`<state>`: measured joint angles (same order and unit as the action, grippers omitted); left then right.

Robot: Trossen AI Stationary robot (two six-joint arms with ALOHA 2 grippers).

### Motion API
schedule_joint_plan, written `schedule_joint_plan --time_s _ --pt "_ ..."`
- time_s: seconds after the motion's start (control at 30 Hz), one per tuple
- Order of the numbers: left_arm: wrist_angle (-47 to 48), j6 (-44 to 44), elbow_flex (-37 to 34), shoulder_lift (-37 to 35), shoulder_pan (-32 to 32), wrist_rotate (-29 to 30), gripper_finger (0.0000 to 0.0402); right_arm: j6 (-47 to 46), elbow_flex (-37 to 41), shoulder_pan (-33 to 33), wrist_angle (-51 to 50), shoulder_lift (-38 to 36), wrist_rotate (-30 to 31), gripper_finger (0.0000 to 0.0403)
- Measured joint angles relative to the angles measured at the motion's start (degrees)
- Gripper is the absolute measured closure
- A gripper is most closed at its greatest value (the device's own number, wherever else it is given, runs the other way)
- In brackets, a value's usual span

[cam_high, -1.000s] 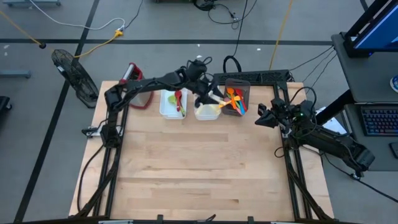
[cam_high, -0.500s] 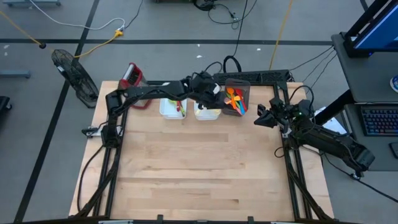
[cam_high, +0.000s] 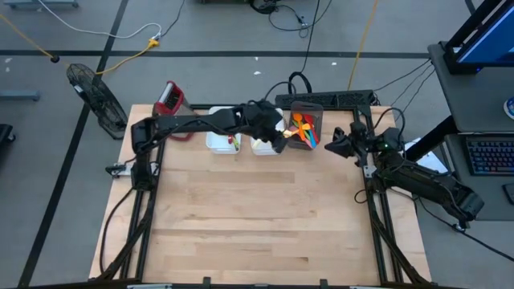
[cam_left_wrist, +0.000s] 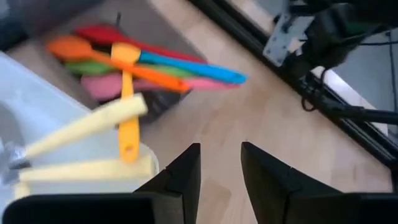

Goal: Pick & Place Kitchen Items
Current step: Return to Home Position

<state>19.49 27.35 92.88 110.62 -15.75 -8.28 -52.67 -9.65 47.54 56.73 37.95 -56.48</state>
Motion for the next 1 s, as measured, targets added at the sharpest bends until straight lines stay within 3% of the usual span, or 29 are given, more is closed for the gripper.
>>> schedule_joint_plan --time_s 0.27,0.57,0.77,1.0 --pt "8.34 -8.12 0.04 -5.12 1.23 1.52 0.0295 1.15 0.00 0.01 -0.63 0.27 5.67 0.0399" --pt "9.99 -11.32 -3.24 -7.95 3.39 1.26 0.0295 1.01 0.02 -0.01 -2.07 0.33 6.25 0.0399" --pt "-1.10 -6.33 -13.48 -12.66 3.89 0.78 0.0295 -0.03 0.02 0.03 -9.50 0.57 13.82 0.0402" --pt "-8.45 0.51 -23.29 -21.38 4.18 1.15 0.0295 9.54 -0.88 0.14 -13.91 1.58 22.02 0.0402"
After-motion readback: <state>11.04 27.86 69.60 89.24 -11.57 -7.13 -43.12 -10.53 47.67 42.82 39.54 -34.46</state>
